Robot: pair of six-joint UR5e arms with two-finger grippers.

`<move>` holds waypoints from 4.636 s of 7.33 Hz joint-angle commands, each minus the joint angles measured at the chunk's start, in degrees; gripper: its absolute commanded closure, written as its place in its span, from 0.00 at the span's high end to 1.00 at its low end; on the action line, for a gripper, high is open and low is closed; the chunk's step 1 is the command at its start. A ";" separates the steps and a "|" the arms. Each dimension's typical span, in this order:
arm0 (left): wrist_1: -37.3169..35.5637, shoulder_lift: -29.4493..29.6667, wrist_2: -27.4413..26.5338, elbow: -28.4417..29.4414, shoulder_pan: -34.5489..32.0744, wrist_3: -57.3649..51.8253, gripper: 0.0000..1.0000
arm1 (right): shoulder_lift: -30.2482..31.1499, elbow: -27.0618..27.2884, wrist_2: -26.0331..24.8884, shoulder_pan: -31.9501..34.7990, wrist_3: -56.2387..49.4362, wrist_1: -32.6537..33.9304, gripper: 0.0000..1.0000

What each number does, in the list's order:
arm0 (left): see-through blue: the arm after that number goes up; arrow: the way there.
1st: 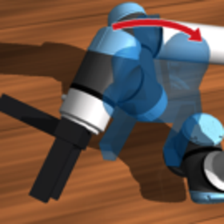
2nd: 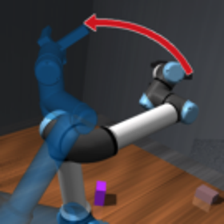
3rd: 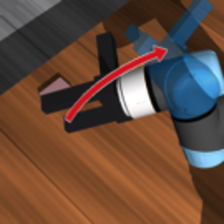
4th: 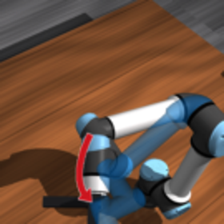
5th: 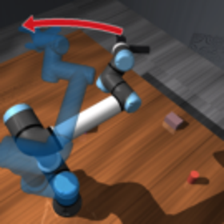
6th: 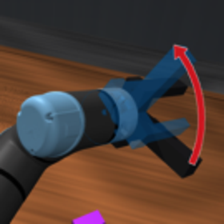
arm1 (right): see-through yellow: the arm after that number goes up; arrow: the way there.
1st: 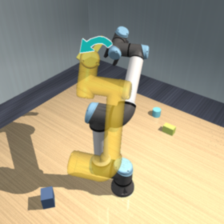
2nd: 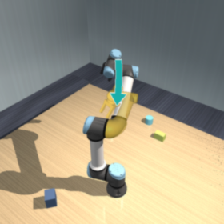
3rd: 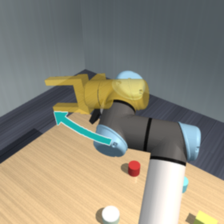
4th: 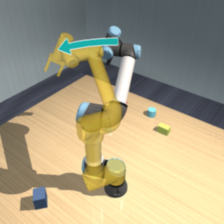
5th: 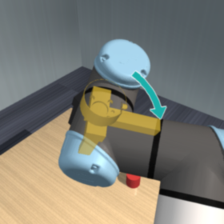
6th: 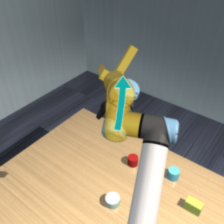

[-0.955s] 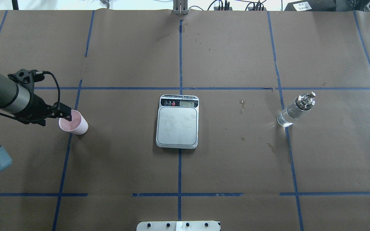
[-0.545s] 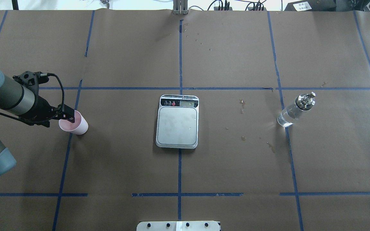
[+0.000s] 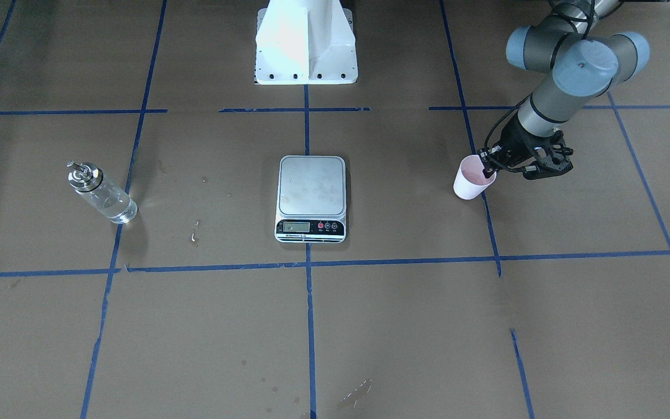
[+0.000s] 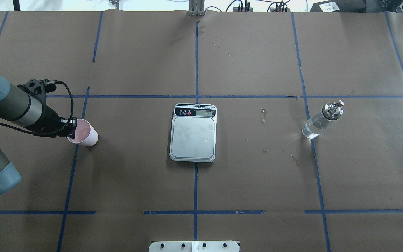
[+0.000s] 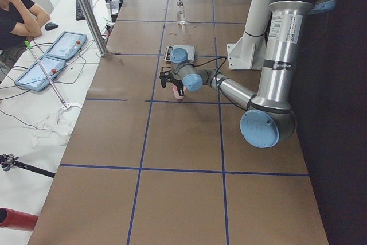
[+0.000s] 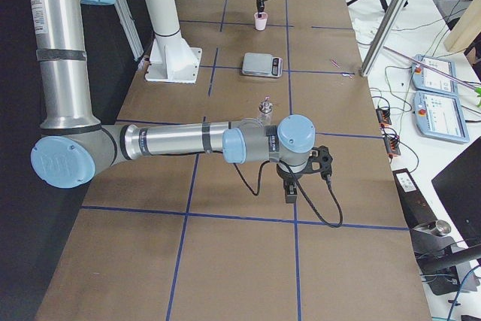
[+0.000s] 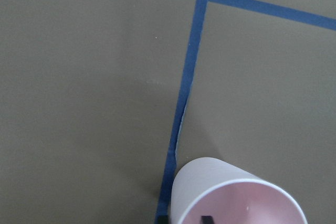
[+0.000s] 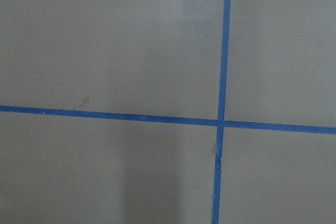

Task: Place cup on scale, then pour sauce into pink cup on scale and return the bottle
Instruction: 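Close the left gripper on the pink cup and lift it, then carry the pink cup with the left gripper onto the scale and lower it, then open the left gripper and raise it away from the cup, then withdraw the left arm while the right gripper reaches toward the glass bottle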

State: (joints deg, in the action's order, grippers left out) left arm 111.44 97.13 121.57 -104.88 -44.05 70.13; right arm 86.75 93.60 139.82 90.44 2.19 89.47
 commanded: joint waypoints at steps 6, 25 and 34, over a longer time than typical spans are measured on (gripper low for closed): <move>-33.49 29.72 0.42 -4.77 2.20 14.29 0.00 | -0.62 0.97 1.59 -0.26 9.30 -0.61 1.00; -19.05 34.89 -4.15 3.84 8.99 25.24 1.00 | -0.19 5.51 1.68 -1.05 9.59 -1.76 1.00; -29.52 24.36 2.79 -5.59 -13.32 -11.54 1.00 | 4.82 47.97 -10.89 -29.37 51.84 10.96 1.00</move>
State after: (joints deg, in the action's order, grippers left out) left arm 82.50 123.94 123.72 -109.51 -53.99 64.65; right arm 90.85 138.43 136.07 68.82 42.64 104.79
